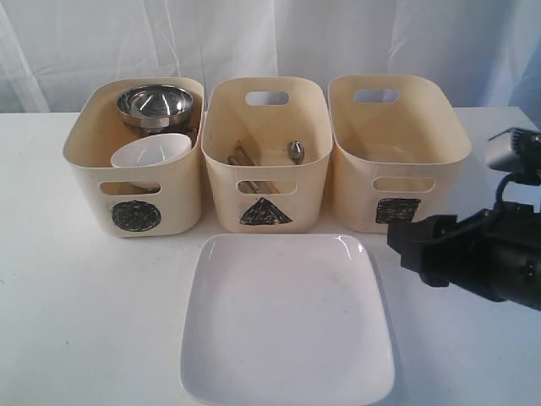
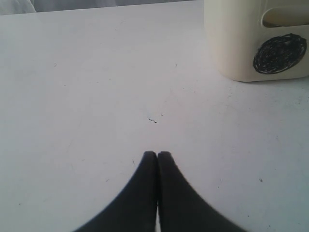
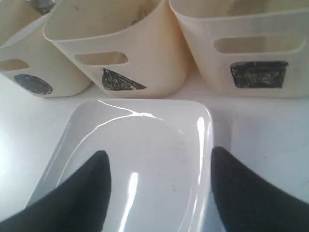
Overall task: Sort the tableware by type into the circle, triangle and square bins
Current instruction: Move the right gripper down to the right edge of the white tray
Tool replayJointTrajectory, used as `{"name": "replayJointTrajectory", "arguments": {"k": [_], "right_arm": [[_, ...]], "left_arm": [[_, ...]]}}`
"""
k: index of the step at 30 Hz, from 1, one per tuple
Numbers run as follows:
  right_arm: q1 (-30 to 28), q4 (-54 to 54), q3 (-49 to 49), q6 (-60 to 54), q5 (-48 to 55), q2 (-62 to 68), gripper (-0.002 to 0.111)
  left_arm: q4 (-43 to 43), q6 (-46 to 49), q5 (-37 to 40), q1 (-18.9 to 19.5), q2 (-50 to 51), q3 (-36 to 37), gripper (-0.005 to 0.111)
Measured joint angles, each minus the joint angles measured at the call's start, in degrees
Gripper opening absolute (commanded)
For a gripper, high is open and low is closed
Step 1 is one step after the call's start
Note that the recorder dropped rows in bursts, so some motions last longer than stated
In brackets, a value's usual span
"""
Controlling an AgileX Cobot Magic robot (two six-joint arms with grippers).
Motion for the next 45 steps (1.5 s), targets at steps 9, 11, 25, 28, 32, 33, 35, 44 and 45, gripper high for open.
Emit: {"name": "replayJointTrajectory", "arguments": {"k": [9,11,25,28,32,33,35,44,45], "right_arm": [[-7.31,0.0,2.4,7.72,1.81,0.0,0.049],[-8.92,0.0,2.4,7.84,5.09,0.0,0.045],[-15.02,-3.01,2.26,4.99,27.48,0.0,0.045],[-15.02,-3.33,2.26,4.93,26.74,0.0,0.045],[-15.02,-3.32,2.26,4.93,25.03,0.0,0.045],[-15.02,-3.32,2.26,4.93,24.56,0.0,0.045],[-15.02,-3.32,2.26,4.93,23.84,-0.09,0.045],[-13.99,7.68,5.12,-4.54,24.2,10.28,0.046],[-13.99,10.57,5.12,-7.11,25.56,11.09,0.048]], "left_arm": [[0.0,0.0,0.0,0.0,0.0,0.0,0.0],[0.0,0.0,0.0,0.0,0.0,0.0,0.0],[0.0,0.0,0.0,0.0,0.0,0.0,0.0],[0.0,0.0,0.0,0.0,0.0,0.0,0.0],[0.0,0.0,0.0,0.0,0.0,0.0,0.0],[0.0,0.0,0.0,0.0,0.0,0.0,0.0],[0.0,0.0,0.0,0.0,0.0,0.0,0.0],[0.0,0.0,0.0,0.0,0.0,0.0,0.0],[0.0,0.0,0.0,0.0,0.0,0.0,0.0]]}}
